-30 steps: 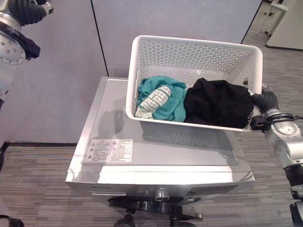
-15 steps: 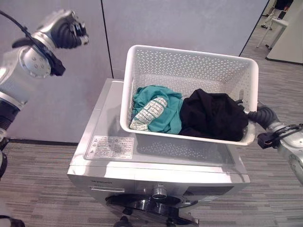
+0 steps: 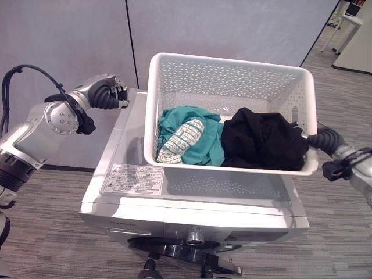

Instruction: Grab the laundry basket,head to the washer,open it,put in the laundry and shut it.

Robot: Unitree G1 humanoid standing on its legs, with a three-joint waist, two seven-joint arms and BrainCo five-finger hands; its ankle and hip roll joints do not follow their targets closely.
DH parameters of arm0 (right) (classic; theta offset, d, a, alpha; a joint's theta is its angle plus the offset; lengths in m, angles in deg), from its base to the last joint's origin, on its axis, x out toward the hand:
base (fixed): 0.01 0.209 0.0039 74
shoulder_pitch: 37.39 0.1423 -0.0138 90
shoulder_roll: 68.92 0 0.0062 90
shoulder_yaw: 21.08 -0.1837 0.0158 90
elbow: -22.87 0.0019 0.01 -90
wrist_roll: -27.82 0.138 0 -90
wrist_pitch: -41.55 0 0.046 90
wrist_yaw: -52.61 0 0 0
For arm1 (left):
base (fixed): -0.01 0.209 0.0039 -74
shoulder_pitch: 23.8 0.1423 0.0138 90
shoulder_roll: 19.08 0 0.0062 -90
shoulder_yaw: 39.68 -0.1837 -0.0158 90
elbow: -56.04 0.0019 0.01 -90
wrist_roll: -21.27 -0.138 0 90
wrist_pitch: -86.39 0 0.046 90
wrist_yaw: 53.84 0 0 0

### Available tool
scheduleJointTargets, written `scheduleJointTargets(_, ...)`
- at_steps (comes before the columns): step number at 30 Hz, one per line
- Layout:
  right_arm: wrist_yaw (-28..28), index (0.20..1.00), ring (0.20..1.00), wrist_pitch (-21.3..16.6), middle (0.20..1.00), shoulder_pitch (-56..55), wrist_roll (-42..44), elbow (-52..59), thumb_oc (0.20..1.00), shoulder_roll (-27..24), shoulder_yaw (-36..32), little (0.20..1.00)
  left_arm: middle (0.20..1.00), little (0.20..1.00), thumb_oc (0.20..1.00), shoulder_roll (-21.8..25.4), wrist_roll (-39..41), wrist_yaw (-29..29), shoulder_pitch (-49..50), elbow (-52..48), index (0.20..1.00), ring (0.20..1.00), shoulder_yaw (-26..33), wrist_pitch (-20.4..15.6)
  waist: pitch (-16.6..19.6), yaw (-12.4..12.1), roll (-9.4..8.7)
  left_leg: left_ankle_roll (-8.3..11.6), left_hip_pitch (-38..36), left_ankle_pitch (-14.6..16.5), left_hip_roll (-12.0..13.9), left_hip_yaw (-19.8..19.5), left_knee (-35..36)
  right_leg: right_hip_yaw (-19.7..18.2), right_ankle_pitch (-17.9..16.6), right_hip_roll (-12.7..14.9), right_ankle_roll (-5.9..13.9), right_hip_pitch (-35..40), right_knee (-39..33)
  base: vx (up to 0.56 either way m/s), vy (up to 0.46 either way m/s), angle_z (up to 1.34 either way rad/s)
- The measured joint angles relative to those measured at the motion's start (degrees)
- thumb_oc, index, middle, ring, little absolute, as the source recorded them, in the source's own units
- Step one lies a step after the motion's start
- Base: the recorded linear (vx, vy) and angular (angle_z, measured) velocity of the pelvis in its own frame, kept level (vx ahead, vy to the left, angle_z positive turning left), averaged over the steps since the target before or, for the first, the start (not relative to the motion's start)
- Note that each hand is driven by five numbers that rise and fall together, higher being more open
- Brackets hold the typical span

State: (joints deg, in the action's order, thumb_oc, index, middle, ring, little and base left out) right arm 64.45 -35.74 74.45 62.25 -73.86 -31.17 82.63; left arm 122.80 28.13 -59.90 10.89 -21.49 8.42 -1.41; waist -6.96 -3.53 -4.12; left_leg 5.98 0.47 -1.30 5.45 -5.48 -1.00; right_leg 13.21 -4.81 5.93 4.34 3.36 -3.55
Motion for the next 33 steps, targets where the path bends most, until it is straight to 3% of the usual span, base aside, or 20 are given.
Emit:
scheduleJointTargets(3, 1.3, 1.0, 1.0, 1.2, 1.0, 6.3, 1.7, -2.4, 1.0, -2.9, 7.5, 1.0, 1.0, 1.0, 1.0, 0.0, 1.9, 0.0, -1.8, 0.0, 1.0, 1.0, -1.7, -0.1, -0.2, -0.6, -0.31, 0.05, -0.1, 0.0, 0.1, 0.0, 0.2, 0.0, -0.2, -0.1, 0.05, 0.1, -0.2, 0.0, 0.0, 0.0)
scheduleJointTargets(7, 2.2, 1.0, 1.0, 1.3, 1.0, 15.9, 3.3, -8.7, 1.0, -3.1, 17.8, 1.0, 1.0, 1.0, 1.0, 0.7, 2.5, 0.0, -3.3, 1.2, 1.0, 1.0, -2.1, 0.0, -0.4, -0.9, -0.59, 0.04, -0.5, 0.0, -0.1, 0.4, 0.6, -0.1, -0.3, 0.0, 0.17, 0.4, -0.7, 0.01, 0.003, -0.01)
scheduleJointTargets(11, 2.8, 1.0, 1.0, 1.4, 1.0, 22.4, 4.6, -13.5, 1.0, -3.1, 23.7, 1.0, 1.0, 1.0, 1.0, 1.6, 4.2, 0.1, -5.5, 2.2, 1.0, 1.0, -3.0, -0.1, -0.5, -1.6, -0.5, 0.04, -1.3, 0.0, 0.1, 1.3, 1.1, -1.0, -0.3, 0.0, 0.18, 0.4, -0.7, 0.0, 0.002, -0.1)
scheduleJointTargets(20, 0.7, 1.0, 1.0, -0.3, 1.0, 25.8, 5.8, -21.9, 1.0, -1.6, 19.0, 1.0, 1.0, 1.0, 1.0, 1.8, 4.7, 0.6, -6.5, 2.8, 1.0, 1.0, -3.5, -0.7, -0.5, -2.1, -0.46, 0.03, -2.5, 0.0, 0.1, 1.7, 1.4, -1.3, -0.3, 0.0, 0.18, 1.3, -0.8, 0.0, 0.002, -0.03)
scheduleJointTargets(24, -0.4, 1.0, 1.0, -0.6, 1.0, 25.8, 7.8, -24.1, 1.0, -1.0, 16.5, 1.0, 1.0, 1.0, 1.0, 2.1, 9.1, 0.9, -5.6, 3.3, 1.0, 1.0, -1.4, -0.9, -0.5, -2.2, -0.4, 0.03, -2.7, 0.0, 0.1, 1.6, 1.4, -1.2, -0.5, 0.0, 0.16, 1.9, -1.3, -0.01, -0.029, 0.0)
scheduleJointTargets(27, -2.6, 1.0, 1.0, -1.6, 1.0, 25.3, 9.5, -26.7, 1.0, -0.1, 8.9, 1.0, 1.0, 1.0, 1.0, 4.3, 13.3, 3.6, -1.6, 4.6, 1.0, 1.0, 6.6, -2.6, -0.6, -2.1, -0.08, 0.02, -3.1, 0.0, 0.2, 1.7, 1.5, -1.4, -0.5, -0.1, 0.13, 2.1, -1.3, -0.01, -0.047, -0.02)
scheduleJointTargets(29, -3.5, 1.0, 1.0, -3.6, 1.0, 21.0, 9.8, -25.5, 1.0, 0.5, 0.5, 1.0, 1.0, 1.0, 1.0, 5.1, 14.7, 5.4, 6.5, 2.2, 1.0, 1.0, 18.3, -4.0, -0.7, -2.2, 0.13, -0.03, -3.5, 0.0, 0.2, 1.7, 1.6, -1.4, -0.4, -0.2, 0.13, 2.5, -1.4, -0.05, -0.077, 0.04)
scheduleJointTargets(30, -5.0, 1.0, 1.0, -3.5, 1.0, 19.2, 9.4, -25.7, 1.0, 0.1, -0.4, 1.0, 1.0, 1.0, 1.0, 6.2, 15.2, 6.8, 8.5, 2.4, 1.0, 1.0, 19.8, -3.9, -0.7, -2.3, 0.26, -0.02, -3.5, 0.0, 0.2, 1.4, 1.6, -1.2, -0.3, -0.2, 0.28, 2.7, -1.3, -0.13, -0.195, 0.06)
scheduleJointTargets(31, -5.9, 1.0, 1.0, -5.0, 1.0, 8.7, 9.1, -18.1, 1.0, 0.8, -12.1, 1.0, 1.0, 1.0, 1.0, 7.9, 14.9, 8.1, 21.8, -4.2, 1.0, 1.0, 33.0, -4.6, -0.9, -2.5, 0.61, -0.03, -3.4, 0.0, 0.1, 1.4, 1.6, -1.4, -0.1, -0.2, 0.42, 2.5, -1.4, -0.1, -0.182, 0.02)
scheduleJointTargets(32, -6.1, 1.0, 1.0, -7.6, 1.0, -4.4, 9.0, -9.7, 1.0, 4.2, -27.0, 1.0, 1.0, 1.0, 1.0, 4.5, 14.5, 9.1, 40.8, -10.5, 1.0, 1.0, 52.5, -6.7, -1.2, -2.9, 1.19, -0.09, -3.3, 0.0, -0.2, 1.5, 1.5, -1.5, 0.1, -0.3, 0.58, 2.5, -1.3, -0.05, -0.19, -0.03)
scheduleJointTargets(33, -7.6, 1.0, 1.0, -8.6, 1.0, -13.0, 6.7, -3.8, 1.0, 8.0, -36.7, 1.0, 1.0, 1.0, 1.0, -2.0, 12.6, 9.8, 57.3, -14.2, 1.0, 1.0, 70.0, -8.0, -1.6, -2.5, 1.9, -0.14, -3.4, 0.1, -0.5, 1.5, 1.3, -1.8, 0.5, -0.1, 0.6, 2.6, -1.4, -0.02, -0.149, -0.09)
